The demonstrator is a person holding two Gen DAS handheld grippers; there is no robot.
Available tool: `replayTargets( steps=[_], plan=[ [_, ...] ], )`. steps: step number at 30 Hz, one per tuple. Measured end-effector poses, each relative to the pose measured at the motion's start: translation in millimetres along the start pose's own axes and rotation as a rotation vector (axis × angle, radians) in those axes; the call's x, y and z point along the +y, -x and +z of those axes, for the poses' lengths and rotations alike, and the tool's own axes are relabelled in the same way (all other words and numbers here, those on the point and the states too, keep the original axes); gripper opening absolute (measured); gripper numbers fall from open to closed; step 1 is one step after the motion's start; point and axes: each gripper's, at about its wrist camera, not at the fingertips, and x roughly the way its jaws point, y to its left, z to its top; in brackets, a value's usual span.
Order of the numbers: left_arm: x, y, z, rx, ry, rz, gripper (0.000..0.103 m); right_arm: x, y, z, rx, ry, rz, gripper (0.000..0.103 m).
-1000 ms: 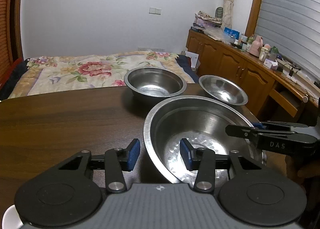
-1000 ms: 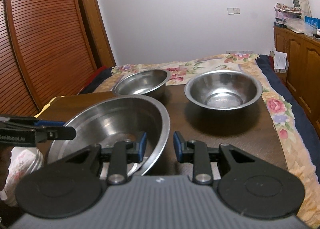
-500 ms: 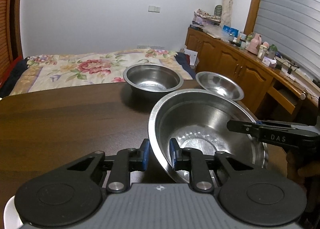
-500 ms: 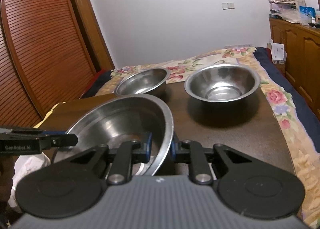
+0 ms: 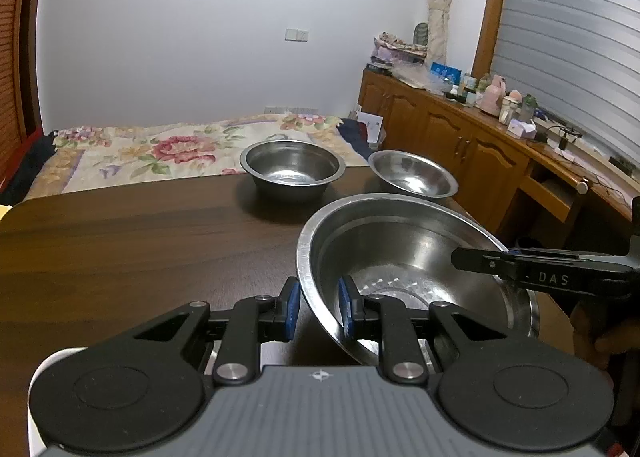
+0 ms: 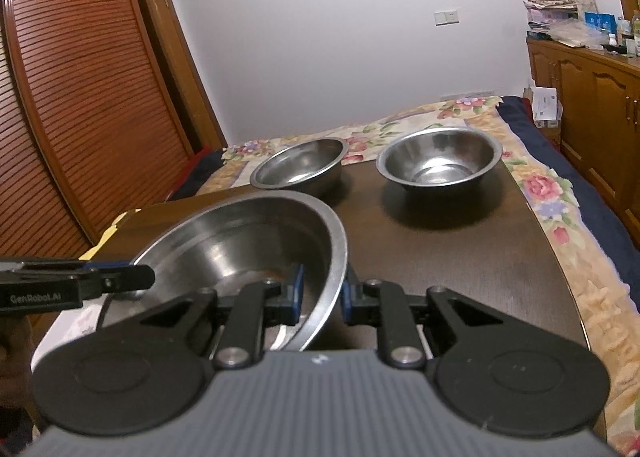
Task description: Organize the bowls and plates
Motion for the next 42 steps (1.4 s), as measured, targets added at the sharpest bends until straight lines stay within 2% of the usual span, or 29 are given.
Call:
replayTargets(
  steps=[16, 21, 31, 42],
  plan=[
    [-10.3, 28.1, -16.9, -0.031, -0.008, 0.006, 0.022, 7.9, 20.8, -14.7, -0.018, 0.017, -0.002, 0.021],
    [-7.9, 33.7, -25.6, -0.044, 0.02, -0.004, 0.022, 11.3, 24.8, -20.1, 0.001, 0.034, -0.009, 0.021],
    [-7.2, 32.1, -42.4, -0.023, 0.027, -0.012, 0.022, 11.2, 27.2, -30.0, 0.038, 0.045, -0.02, 0.021],
    [-6.7, 28.0, -46.5, -0.006, 0.034, -0.009, 0.022, 9.6, 23.7, -40.3, 0.068, 0.027, -0.021, 0.021]
  ],
)
